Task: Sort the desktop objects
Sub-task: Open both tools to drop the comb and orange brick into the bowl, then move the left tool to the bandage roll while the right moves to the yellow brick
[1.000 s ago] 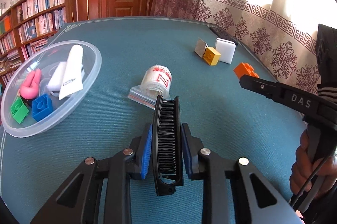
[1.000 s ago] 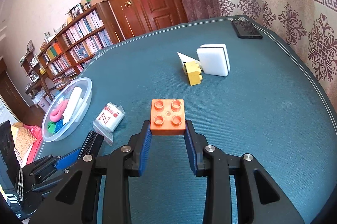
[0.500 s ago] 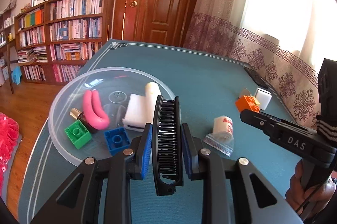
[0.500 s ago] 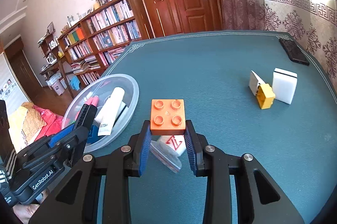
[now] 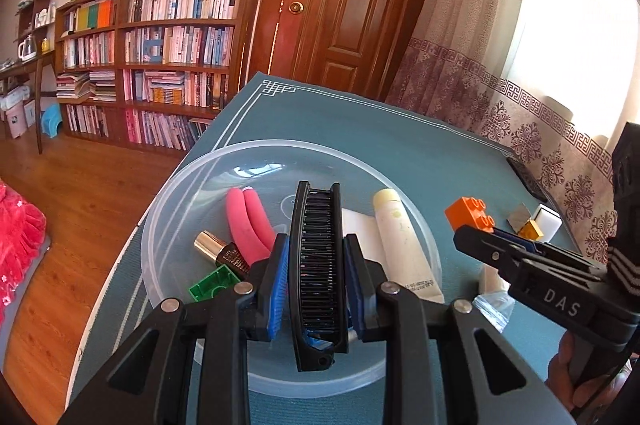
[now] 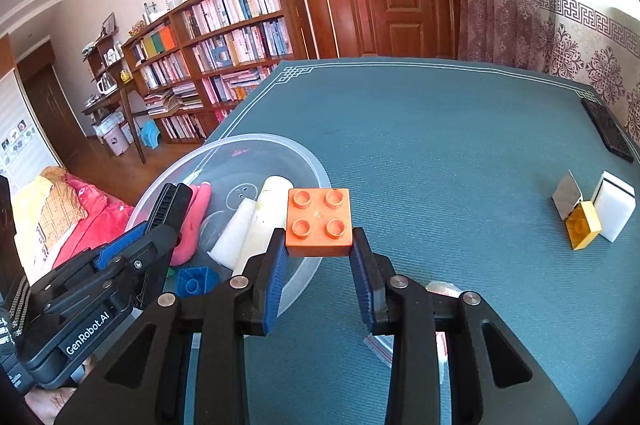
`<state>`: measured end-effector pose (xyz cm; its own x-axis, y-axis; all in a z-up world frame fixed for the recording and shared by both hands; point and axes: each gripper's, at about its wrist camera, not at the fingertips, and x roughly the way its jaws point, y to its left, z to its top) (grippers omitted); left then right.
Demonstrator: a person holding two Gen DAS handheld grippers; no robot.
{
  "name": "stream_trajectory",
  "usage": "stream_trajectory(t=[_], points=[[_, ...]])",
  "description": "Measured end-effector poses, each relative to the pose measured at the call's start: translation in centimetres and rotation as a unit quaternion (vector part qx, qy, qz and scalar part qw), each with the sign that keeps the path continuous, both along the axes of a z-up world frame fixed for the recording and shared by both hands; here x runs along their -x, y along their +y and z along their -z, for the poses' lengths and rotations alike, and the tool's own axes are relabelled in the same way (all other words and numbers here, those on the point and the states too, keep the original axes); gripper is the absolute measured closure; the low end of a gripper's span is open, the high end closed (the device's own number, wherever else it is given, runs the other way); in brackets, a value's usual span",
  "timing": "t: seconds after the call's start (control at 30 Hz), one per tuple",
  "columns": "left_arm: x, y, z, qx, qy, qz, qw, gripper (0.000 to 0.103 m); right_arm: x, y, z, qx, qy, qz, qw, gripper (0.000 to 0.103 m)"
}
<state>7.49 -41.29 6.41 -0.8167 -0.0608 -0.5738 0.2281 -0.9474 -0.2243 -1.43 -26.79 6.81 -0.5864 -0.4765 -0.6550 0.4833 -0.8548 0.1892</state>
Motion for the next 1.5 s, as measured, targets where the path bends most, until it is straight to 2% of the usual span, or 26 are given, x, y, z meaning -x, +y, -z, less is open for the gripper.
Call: stream_trajectory(t=[0.3, 0.63, 0.67, 0.77, 0.8, 0.87, 0.93, 1.0, 1.03, 1.1, 1.5], points=[[0.3, -1.2, 0.6, -0.016, 0.004, -0.009, 0.9998, 0.073, 1.2, -2.2, 1.4, -0.022, -0.004, -0.005, 1.000, 0.069], [0.1, -2.0, 0.5, -0.027, 0.007, -0.027, 0.9992, 0.073, 0.2, -4.6, 1.7, -0.028, 0.001, -0.054, 0.998, 0.069], [0.1, -2.1, 0.5, -0.028, 0.008, -0.030, 0.9991, 0.069, 0.1, -4.5, 1.7, -0.026, 0.000, -0.055, 0.998, 0.069], [-0.2, -2.2, 0.2, -0.029, 0.015, -0.035, 0.9989, 0.045, 0.3, -4.0, 1.7, -0.011, -0.013, -0.055, 0.998, 0.068], [-0.1, -2.1, 0.1, -0.026, 0.018, -0.036, 0.9988, 0.042, 0.3, -3.7, 1.7, -0.006, -0.014, -0.053, 0.998, 0.068], [-0.2, -1.8, -0.1, -0.023, 0.020, -0.035, 0.9989, 0.040, 0.2, -3.1, 1.5, 0.006, -0.014, -0.051, 0.999, 0.068], [-0.2, -1.7, -0.2, -0.022, 0.020, -0.033, 0.9990, 0.038, -0.1, -2.2, 1.2, 0.020, -0.013, -0.049, 0.999, 0.062], [-0.2, -1.4, -0.2, -0.020, 0.018, -0.031, 0.9991, 0.033, -0.6, -1.3, 0.9, 0.030, -0.004, -0.041, 0.999, 0.050], [-0.2, -1.3, -0.2, -0.019, 0.017, -0.031, 0.9992, 0.031, -0.8, -0.8, 0.7, 0.035, -0.001, -0.035, 0.999, 0.049], [-0.2, -1.0, -0.3, -0.015, 0.015, -0.031, 0.9993, 0.024, -1.0, 0.2, 0.6, 0.043, -0.002, -0.025, 0.999, 0.049], [-0.4, 1.7, -0.8, 0.003, 0.012, -0.006, 0.9999, 0.021, -1.7, 6.5, 1.1, 0.060, -0.005, 0.053, 0.997, 0.049]])
